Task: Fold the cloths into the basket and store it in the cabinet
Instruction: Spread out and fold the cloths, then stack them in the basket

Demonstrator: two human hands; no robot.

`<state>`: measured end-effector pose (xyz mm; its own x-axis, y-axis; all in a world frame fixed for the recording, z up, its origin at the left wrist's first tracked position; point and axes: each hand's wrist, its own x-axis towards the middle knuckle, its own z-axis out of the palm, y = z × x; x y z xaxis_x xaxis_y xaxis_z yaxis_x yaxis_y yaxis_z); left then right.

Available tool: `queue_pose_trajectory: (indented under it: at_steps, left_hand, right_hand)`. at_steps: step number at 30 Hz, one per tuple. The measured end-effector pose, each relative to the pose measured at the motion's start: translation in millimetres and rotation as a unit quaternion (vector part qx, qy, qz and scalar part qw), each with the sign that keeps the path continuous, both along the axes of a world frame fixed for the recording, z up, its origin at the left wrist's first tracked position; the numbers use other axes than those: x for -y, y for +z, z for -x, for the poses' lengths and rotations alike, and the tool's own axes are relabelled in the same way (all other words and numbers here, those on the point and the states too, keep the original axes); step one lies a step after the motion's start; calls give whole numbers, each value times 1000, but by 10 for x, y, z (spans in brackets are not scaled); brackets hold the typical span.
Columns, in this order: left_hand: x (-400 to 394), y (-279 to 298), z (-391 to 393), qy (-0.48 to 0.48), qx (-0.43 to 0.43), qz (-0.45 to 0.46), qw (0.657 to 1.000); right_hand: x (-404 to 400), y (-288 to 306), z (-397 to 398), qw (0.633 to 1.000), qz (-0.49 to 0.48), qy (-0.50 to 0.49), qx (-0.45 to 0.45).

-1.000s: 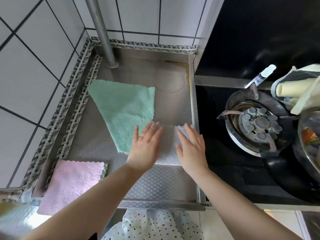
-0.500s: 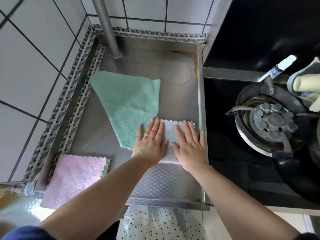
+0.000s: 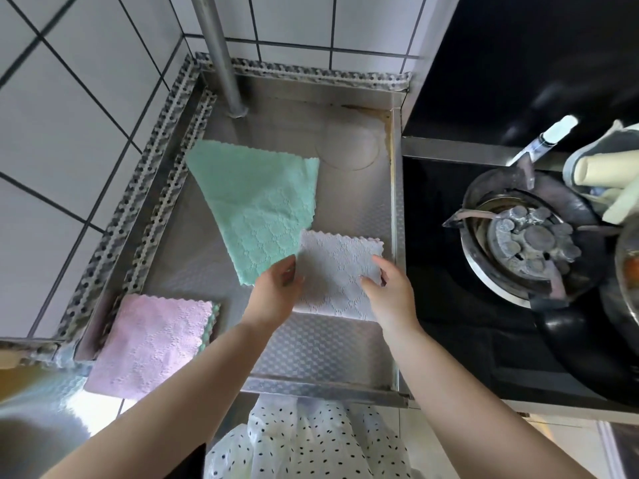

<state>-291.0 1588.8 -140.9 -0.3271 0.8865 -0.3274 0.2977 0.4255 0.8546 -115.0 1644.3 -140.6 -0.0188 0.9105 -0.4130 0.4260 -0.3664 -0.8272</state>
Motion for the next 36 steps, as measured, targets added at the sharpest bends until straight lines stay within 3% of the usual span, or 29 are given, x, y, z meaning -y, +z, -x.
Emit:
queue_pose_trajectory:
  at_steps: [3, 7, 12, 18, 23, 30, 36]
  left_hand:
    - [-92, 79, 35, 31, 62, 47, 997]
    - [-118, 141, 62, 60, 147, 100, 982]
    - [58, 187, 85, 100, 250, 103, 958]
    - [643, 248, 338, 232, 328, 45, 915]
    - [1235, 282, 541, 348, 355, 13, 868]
    - [2012, 320, 807, 417, 351, -11, 838]
    - [2267, 261, 972, 439, 354, 5, 826]
  right_hand:
    - [-39, 73, -3, 994, 46, -64, -72]
    - [-42, 178, -3, 979, 119, -77, -147]
    - [40, 327, 35, 967, 113, -63, -218]
    - [138, 391, 269, 980, 131, 74, -129]
    - [340, 419, 739, 972, 62, 204, -97]
    - [596, 462, 1626, 926, 8, 371, -64]
    - [689, 339, 2087, 904, -28, 425, -26]
